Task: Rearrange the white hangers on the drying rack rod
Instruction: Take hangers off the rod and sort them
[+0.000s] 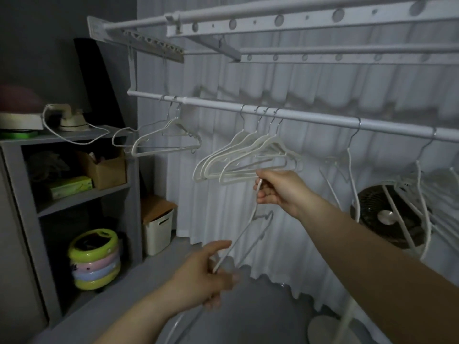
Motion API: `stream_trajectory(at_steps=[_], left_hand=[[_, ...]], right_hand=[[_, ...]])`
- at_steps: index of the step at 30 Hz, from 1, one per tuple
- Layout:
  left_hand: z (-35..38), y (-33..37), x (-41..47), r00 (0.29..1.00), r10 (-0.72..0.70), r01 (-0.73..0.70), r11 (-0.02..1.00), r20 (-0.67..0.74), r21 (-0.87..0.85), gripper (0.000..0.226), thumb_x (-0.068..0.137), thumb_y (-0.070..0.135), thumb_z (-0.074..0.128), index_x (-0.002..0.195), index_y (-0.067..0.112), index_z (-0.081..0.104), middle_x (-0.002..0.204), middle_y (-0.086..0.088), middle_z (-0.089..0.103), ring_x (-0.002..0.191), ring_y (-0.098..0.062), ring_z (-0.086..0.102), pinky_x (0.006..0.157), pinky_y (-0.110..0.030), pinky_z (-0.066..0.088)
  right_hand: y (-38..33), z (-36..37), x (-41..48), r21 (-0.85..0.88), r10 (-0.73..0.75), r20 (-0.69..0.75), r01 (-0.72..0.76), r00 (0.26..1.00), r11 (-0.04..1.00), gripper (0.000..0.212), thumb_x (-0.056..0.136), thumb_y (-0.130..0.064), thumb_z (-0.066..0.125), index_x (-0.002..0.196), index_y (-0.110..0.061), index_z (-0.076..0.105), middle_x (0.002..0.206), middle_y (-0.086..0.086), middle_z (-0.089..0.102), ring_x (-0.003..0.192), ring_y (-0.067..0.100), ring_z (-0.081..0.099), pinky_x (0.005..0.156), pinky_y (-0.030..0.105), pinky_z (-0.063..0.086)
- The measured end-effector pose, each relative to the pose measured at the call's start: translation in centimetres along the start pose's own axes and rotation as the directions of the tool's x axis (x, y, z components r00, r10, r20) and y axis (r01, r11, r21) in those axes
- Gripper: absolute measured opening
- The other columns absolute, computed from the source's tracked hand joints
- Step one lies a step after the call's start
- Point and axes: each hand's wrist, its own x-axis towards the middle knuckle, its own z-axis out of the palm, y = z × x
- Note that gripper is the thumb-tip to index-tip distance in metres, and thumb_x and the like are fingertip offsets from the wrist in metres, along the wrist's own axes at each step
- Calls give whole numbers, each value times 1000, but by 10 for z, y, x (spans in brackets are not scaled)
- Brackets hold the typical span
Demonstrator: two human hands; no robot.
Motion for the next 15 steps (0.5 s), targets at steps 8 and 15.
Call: stream_trajectory(at_steps=[8,15], left_hand=[[1,14,50,998,45,-47,998,-52,-46,21,92,8,46,111,18,44,42,2,60,27,-8,46,31,-15,35],[-5,46,115,987,157,-157,988,-45,-9,20,90,8,51,97,27,51,46,1,65,30,-8,49,35,-16,39]], right_hand=[[-8,-46,15,-72,-35,-100,28,994,997,32,91,-27,51,67,-8,58,51,-1,64,37,5,57,45,18,52],[-24,-102,60,-622,-429,-246,198,869,758,14,88,-19,56,77,-11,61,83,1,60,70,9,55,57,17,36]])
